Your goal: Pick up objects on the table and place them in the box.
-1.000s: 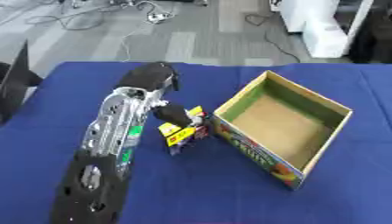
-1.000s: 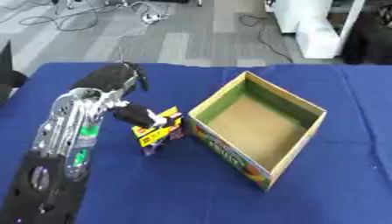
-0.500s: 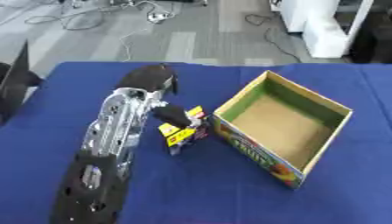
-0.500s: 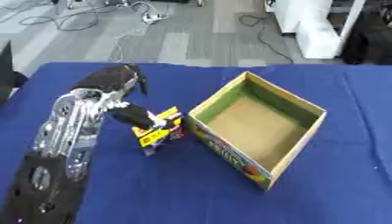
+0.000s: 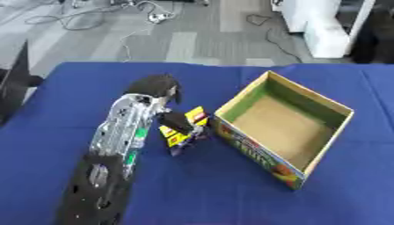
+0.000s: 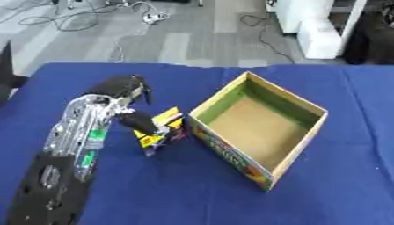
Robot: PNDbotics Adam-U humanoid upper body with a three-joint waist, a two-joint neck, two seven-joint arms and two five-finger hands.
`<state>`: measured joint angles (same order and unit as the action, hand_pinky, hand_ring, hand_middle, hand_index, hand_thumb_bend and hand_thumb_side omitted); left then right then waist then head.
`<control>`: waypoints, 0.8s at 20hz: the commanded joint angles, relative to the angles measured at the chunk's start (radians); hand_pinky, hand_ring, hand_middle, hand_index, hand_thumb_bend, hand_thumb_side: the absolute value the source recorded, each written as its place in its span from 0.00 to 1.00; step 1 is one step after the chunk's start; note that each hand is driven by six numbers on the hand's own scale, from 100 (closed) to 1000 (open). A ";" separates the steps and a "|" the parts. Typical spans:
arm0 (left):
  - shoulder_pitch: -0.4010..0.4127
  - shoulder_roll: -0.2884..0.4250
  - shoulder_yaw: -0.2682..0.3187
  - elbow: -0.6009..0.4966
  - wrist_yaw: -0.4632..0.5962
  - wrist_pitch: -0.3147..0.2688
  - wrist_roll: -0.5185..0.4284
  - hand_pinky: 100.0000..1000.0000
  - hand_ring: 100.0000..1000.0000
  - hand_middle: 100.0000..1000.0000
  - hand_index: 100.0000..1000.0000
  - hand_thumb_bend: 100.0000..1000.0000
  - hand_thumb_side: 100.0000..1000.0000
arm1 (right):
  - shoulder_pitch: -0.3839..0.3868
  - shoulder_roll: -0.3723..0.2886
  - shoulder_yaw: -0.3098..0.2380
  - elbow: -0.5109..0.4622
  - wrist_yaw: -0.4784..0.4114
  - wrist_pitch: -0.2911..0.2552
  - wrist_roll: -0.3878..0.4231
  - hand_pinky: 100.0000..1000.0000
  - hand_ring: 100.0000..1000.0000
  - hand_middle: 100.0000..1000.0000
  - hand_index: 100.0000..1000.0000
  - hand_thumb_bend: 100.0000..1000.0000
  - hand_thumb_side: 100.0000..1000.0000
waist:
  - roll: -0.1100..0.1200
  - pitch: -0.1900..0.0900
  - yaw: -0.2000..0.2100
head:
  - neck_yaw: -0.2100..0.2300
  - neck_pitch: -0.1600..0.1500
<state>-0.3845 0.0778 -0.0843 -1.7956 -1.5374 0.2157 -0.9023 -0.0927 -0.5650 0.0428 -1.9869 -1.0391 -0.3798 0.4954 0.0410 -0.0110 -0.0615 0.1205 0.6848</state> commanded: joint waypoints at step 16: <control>-0.008 -0.001 0.023 0.039 -0.006 -0.012 -0.005 0.87 0.79 0.86 0.71 0.59 0.47 | -0.006 -0.029 -0.008 -0.013 -0.012 0.006 0.004 0.05 0.22 0.31 0.42 0.00 1.00 | -0.003 -0.006 0.001 | 0.003 0.000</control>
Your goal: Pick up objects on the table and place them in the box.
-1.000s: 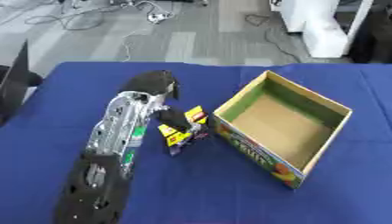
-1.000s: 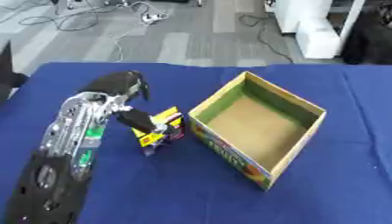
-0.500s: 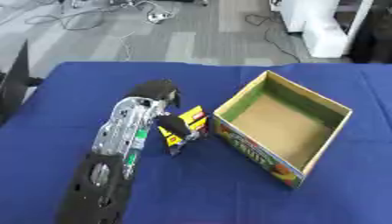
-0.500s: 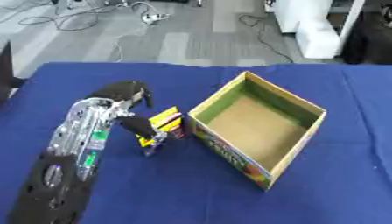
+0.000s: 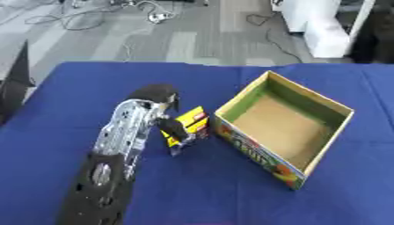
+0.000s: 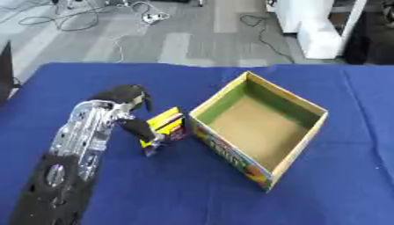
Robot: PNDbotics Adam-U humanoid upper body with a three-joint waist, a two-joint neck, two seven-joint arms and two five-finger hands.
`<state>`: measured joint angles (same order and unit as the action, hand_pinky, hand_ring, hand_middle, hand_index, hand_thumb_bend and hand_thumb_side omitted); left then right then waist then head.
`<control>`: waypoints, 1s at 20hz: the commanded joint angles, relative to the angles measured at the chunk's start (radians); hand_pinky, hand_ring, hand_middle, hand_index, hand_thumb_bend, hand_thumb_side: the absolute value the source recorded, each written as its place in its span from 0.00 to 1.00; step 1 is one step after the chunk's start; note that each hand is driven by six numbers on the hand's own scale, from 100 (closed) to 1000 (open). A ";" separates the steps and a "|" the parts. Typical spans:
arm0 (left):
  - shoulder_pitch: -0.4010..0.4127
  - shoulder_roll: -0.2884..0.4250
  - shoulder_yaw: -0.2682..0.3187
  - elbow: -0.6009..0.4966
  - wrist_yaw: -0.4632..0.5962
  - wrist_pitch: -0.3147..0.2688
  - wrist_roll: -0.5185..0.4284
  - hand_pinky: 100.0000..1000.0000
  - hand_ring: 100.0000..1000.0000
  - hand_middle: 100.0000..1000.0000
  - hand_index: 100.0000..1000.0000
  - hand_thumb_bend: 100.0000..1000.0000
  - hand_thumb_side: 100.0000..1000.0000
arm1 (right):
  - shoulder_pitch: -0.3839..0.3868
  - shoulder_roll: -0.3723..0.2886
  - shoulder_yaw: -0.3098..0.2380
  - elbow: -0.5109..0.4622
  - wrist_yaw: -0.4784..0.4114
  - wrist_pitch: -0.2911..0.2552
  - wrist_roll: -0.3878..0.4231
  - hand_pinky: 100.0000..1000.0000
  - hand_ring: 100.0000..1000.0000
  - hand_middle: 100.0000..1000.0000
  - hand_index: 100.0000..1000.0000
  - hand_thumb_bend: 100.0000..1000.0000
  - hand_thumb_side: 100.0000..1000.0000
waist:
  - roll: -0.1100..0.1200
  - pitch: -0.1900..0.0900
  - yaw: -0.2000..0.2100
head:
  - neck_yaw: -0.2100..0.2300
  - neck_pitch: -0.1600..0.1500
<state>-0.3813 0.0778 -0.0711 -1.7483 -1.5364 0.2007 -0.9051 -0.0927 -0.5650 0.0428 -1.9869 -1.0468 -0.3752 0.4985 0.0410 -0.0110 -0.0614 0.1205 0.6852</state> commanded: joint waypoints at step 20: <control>-0.007 -0.002 0.017 0.044 0.009 0.026 -0.002 0.87 0.76 0.82 0.81 0.64 0.49 | -0.008 -0.028 -0.009 -0.013 -0.006 0.004 -0.002 0.05 0.22 0.31 0.42 0.00 1.00 | -0.002 -0.007 -0.002 | 0.003 -0.001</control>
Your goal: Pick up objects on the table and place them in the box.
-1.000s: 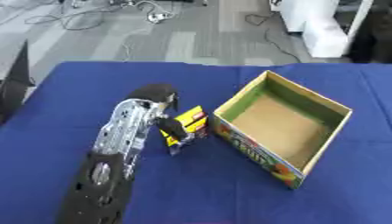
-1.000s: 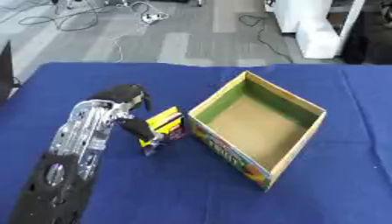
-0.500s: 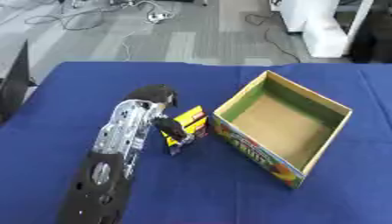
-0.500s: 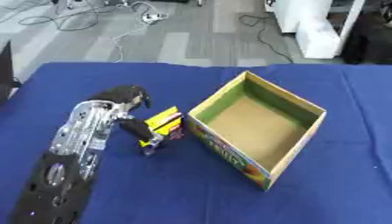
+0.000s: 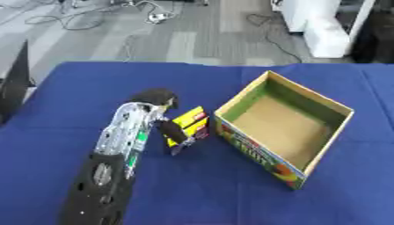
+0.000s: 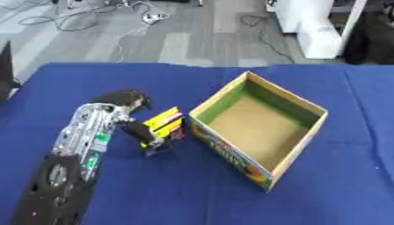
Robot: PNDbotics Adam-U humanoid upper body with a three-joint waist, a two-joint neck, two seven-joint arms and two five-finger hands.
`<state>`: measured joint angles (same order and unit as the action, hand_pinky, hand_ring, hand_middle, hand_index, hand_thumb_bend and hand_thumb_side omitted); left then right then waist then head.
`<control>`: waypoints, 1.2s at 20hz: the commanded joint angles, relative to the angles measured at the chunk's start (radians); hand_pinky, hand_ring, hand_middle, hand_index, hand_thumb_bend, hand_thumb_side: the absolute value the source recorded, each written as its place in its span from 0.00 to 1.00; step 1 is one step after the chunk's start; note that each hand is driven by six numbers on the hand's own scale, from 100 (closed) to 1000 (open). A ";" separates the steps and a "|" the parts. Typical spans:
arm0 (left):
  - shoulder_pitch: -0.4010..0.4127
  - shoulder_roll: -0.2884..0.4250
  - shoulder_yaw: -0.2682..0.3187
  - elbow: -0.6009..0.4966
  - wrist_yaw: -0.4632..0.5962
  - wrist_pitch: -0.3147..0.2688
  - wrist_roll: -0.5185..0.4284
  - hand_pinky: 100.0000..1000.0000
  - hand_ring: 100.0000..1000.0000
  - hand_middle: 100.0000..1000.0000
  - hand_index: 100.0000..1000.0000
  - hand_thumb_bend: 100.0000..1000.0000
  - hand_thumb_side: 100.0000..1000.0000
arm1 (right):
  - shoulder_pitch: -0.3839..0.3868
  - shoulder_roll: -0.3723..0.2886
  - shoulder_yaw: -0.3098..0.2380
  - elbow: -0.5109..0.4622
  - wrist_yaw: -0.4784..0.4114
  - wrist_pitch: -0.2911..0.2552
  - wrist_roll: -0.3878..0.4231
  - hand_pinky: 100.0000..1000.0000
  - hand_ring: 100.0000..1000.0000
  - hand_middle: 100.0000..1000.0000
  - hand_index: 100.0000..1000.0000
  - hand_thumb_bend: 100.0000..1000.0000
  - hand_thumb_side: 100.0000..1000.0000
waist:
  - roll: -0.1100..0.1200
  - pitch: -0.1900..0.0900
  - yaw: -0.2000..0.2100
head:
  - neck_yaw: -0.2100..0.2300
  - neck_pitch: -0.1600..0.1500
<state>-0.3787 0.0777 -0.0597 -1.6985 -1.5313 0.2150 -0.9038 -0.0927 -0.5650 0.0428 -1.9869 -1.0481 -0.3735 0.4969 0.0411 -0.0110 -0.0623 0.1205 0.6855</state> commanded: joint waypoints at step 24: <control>-0.008 0.002 0.012 0.087 0.046 -0.001 -0.003 0.87 0.76 0.82 0.84 0.63 0.52 | -0.012 -0.030 -0.009 -0.013 -0.010 0.003 0.000 0.05 0.22 0.31 0.42 0.00 1.00 | -0.001 -0.007 -0.004 | 0.002 -0.006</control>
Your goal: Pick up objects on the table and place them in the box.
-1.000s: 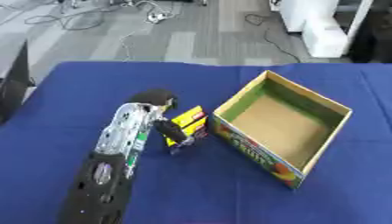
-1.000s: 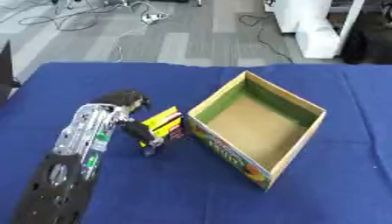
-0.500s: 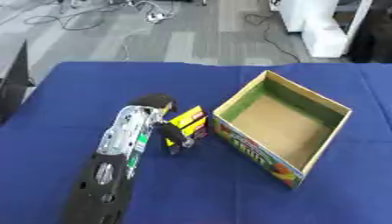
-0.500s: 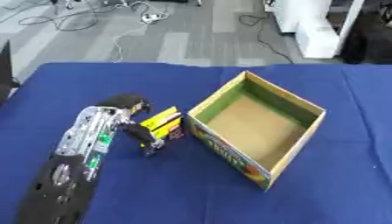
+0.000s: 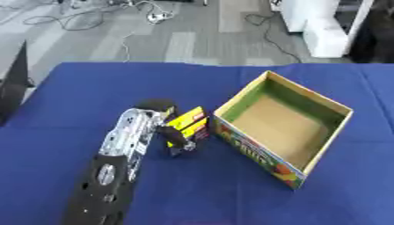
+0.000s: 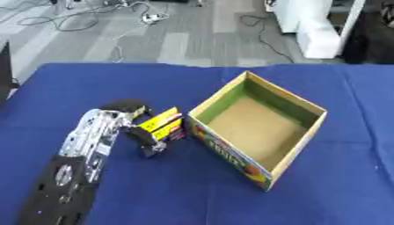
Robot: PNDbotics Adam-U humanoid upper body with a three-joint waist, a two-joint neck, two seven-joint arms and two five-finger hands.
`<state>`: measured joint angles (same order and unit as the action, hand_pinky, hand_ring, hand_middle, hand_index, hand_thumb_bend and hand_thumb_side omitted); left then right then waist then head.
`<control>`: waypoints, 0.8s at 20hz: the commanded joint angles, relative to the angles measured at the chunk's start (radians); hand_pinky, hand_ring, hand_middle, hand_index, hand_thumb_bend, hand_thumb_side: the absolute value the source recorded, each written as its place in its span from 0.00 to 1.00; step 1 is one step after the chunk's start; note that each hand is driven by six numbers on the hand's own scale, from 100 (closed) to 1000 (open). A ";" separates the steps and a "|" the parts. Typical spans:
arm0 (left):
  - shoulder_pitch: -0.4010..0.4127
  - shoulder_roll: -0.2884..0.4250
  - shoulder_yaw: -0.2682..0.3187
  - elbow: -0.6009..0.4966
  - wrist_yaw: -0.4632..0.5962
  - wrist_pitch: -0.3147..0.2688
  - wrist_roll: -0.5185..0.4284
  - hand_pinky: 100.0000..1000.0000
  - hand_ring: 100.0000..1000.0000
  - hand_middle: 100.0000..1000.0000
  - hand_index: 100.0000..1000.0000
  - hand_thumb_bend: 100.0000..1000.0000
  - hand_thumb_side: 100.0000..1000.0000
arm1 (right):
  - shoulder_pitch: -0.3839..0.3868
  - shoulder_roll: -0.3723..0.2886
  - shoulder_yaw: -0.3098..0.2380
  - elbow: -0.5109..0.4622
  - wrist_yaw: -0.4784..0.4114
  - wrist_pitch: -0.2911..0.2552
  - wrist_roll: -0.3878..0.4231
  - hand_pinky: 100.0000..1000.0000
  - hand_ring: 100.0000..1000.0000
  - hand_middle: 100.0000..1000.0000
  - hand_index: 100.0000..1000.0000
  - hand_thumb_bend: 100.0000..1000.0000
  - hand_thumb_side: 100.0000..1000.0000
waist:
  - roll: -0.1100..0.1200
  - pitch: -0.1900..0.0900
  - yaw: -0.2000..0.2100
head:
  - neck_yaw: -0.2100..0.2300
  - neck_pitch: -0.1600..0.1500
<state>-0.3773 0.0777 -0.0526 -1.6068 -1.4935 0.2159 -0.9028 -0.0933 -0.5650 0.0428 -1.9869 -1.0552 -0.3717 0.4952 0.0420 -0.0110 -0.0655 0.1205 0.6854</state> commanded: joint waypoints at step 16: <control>-0.016 0.005 -0.001 0.006 -0.001 -0.009 -0.004 0.54 0.53 0.56 0.57 0.28 0.54 | -0.011 -0.031 -0.009 -0.013 -0.004 0.000 0.004 0.05 0.22 0.31 0.42 0.00 1.00 | -0.002 -0.007 0.000 | 0.004 -0.006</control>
<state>-0.3776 0.0780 -0.0536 -1.5736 -1.4829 0.2062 -0.9031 -0.0935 -0.5650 0.0428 -1.9869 -1.0557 -0.3717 0.4958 0.0429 -0.0110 -0.0658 0.1205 0.6852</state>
